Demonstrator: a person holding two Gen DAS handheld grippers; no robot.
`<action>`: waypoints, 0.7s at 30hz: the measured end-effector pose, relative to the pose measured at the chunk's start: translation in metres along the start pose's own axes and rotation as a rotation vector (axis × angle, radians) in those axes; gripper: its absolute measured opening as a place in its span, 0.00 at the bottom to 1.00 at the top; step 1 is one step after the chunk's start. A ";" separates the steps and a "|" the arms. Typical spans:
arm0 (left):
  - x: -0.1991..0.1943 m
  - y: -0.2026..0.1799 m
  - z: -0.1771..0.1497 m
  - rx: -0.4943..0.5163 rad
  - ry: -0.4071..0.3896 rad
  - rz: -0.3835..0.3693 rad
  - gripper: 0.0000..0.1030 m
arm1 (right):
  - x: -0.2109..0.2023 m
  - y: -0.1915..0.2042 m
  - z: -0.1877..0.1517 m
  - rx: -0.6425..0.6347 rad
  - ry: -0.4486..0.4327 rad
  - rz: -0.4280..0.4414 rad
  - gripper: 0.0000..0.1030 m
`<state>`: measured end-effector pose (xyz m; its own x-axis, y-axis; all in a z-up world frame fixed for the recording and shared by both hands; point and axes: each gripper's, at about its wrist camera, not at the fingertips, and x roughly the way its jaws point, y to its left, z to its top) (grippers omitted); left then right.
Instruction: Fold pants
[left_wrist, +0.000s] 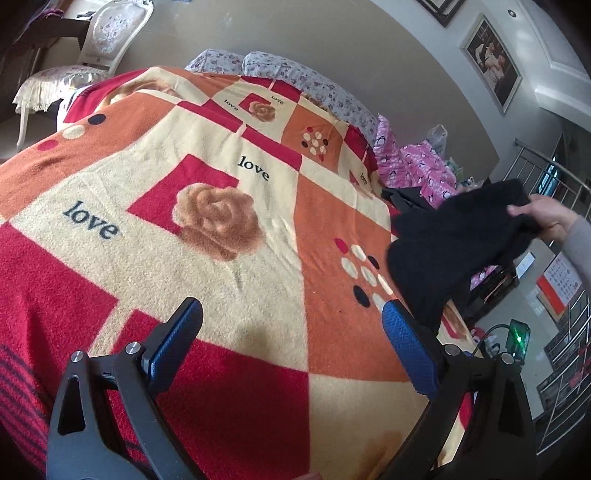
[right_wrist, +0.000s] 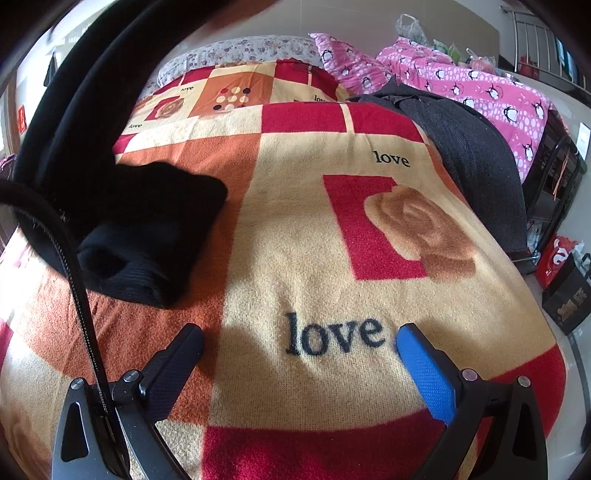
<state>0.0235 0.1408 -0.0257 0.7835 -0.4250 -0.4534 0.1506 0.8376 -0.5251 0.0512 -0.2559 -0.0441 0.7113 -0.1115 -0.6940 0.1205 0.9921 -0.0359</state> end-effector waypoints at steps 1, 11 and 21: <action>0.001 0.000 0.000 0.000 0.006 0.001 0.95 | 0.000 0.000 0.000 0.000 0.000 0.000 1.00; 0.009 -0.007 -0.003 0.040 0.055 0.003 0.95 | 0.000 0.000 0.000 0.001 0.003 -0.001 1.00; 0.002 0.010 -0.001 -0.047 0.035 -0.015 0.95 | 0.000 0.000 0.000 0.001 0.002 -0.001 1.00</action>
<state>0.0257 0.1485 -0.0326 0.7596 -0.4499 -0.4696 0.1329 0.8143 -0.5651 0.0512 -0.2556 -0.0435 0.7095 -0.1122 -0.6957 0.1219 0.9919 -0.0357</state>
